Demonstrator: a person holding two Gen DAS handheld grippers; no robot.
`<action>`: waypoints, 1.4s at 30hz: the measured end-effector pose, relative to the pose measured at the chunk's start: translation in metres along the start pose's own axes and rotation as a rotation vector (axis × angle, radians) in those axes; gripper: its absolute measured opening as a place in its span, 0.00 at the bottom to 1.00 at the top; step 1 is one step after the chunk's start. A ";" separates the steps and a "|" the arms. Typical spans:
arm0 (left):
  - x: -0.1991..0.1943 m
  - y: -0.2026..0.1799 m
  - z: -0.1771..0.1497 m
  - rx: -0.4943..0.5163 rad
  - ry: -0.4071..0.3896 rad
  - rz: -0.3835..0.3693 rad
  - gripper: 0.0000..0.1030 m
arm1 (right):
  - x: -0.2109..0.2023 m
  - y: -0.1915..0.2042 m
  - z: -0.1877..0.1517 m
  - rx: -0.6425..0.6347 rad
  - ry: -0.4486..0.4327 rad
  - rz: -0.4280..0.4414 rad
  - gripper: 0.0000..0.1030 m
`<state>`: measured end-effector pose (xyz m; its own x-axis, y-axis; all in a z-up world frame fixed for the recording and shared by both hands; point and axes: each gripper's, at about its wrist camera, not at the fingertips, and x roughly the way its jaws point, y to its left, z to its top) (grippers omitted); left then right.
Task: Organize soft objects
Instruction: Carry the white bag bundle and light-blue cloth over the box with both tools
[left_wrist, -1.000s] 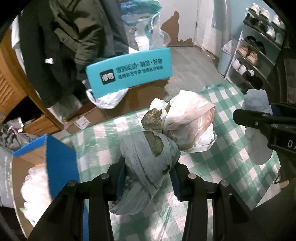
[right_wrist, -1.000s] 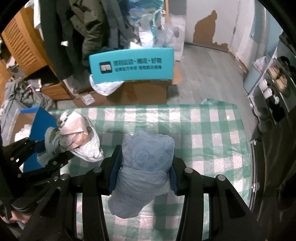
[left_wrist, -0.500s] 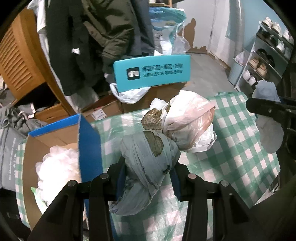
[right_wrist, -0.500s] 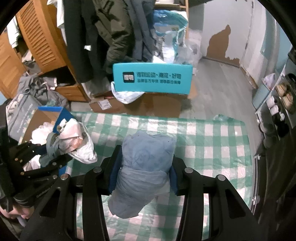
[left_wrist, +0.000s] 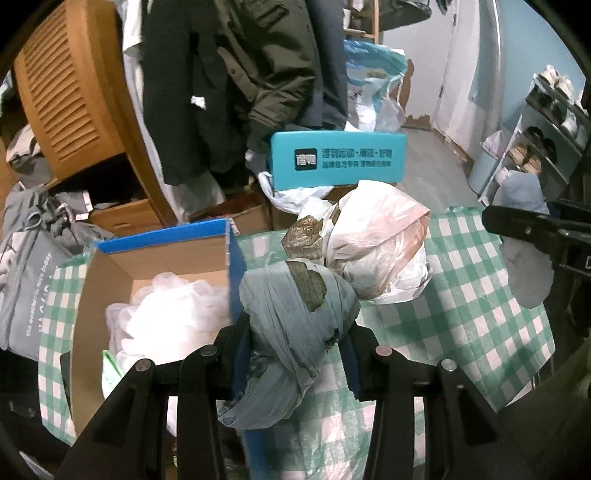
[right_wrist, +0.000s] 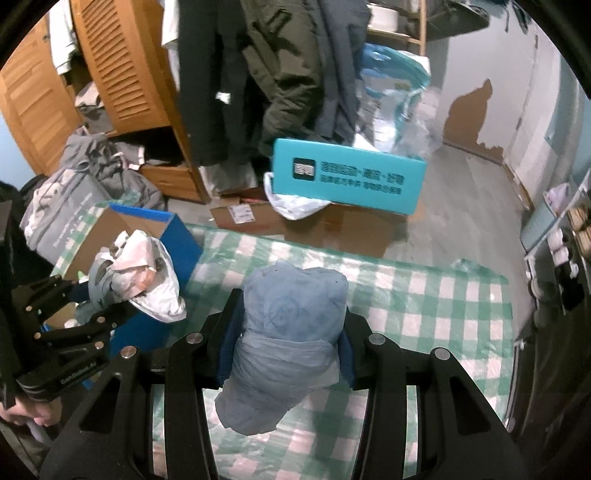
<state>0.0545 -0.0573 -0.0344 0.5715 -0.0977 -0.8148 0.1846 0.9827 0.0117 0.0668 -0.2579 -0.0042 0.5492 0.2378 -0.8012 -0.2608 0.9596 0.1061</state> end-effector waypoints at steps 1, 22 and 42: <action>-0.002 0.003 0.000 -0.004 -0.002 0.000 0.42 | 0.000 0.003 0.001 -0.005 0.000 0.003 0.43; -0.016 0.082 -0.018 -0.128 -0.020 0.073 0.42 | 0.023 0.077 0.022 -0.090 0.020 0.109 0.43; 0.008 0.189 -0.039 -0.348 0.043 0.129 0.42 | 0.069 0.171 0.047 -0.188 0.081 0.214 0.43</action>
<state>0.0631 0.1333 -0.0614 0.5366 0.0303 -0.8433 -0.1739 0.9819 -0.0754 0.0972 -0.0709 -0.0134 0.4028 0.4118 -0.8175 -0.5109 0.8422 0.1725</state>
